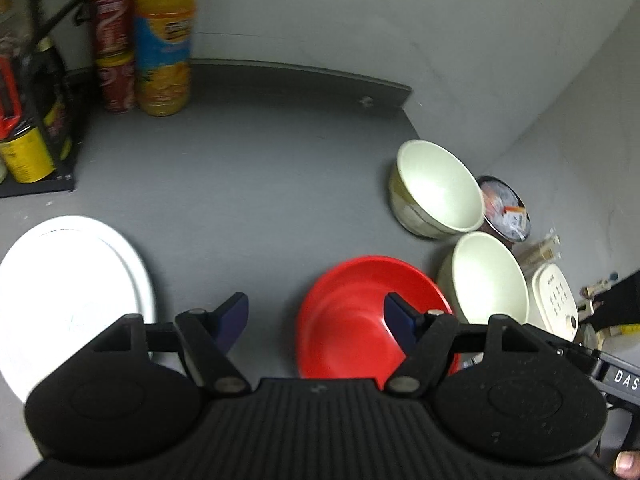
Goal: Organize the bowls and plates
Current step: 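Move both grippers past the red bowl toward the large white bowl, then close both grippers on the rim of the large white bowl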
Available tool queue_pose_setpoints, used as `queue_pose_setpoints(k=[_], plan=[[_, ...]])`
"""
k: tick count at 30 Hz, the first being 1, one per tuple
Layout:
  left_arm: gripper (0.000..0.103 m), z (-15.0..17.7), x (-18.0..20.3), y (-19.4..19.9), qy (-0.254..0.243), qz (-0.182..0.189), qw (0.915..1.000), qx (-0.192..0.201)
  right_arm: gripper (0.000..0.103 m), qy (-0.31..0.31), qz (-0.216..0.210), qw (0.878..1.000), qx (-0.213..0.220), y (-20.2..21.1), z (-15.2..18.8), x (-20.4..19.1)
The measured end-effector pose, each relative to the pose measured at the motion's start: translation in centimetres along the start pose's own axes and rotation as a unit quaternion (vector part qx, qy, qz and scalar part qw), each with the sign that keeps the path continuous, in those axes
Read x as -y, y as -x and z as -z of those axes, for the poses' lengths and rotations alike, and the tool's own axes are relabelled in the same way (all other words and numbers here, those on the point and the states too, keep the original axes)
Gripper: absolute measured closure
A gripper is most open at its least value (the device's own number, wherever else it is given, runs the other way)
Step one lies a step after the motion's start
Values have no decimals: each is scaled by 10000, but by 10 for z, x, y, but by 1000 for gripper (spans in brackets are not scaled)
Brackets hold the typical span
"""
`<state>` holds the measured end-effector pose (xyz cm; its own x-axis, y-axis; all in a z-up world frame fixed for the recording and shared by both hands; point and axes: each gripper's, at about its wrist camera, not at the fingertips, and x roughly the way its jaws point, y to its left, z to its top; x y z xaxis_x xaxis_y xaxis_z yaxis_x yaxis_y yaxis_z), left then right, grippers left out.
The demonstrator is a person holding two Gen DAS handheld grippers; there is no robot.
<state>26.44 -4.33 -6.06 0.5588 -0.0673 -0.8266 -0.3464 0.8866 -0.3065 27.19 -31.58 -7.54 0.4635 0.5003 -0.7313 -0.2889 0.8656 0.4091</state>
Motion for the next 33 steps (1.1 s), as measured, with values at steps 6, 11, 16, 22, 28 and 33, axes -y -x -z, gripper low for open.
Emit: queue_pose_setpoints(k=[6,11,16,22,28,33], plan=[[30,6,30,-12,-225,-3,9997,-32,22,-191,156,9996,106,9,3,31],[30,8,53,-23,-383,51,9993,-17,22,-306,271,9989,214,13,3,51],[30,4,74,-35,-524,165,9985,21,22,-449,454,9975,289,12,1,73],[31,-4,99,-56,-656,340,9973,-27,23,-651,633,9953,328,5,-5,97],[31,-9,114,-81,-692,502,9962,-176,24,-785,781,9933,314,-6,-9,116],[34,-15,120,-101,-750,533,9955,-226,32,-1016,825,9912,182,-20,-11,134]])
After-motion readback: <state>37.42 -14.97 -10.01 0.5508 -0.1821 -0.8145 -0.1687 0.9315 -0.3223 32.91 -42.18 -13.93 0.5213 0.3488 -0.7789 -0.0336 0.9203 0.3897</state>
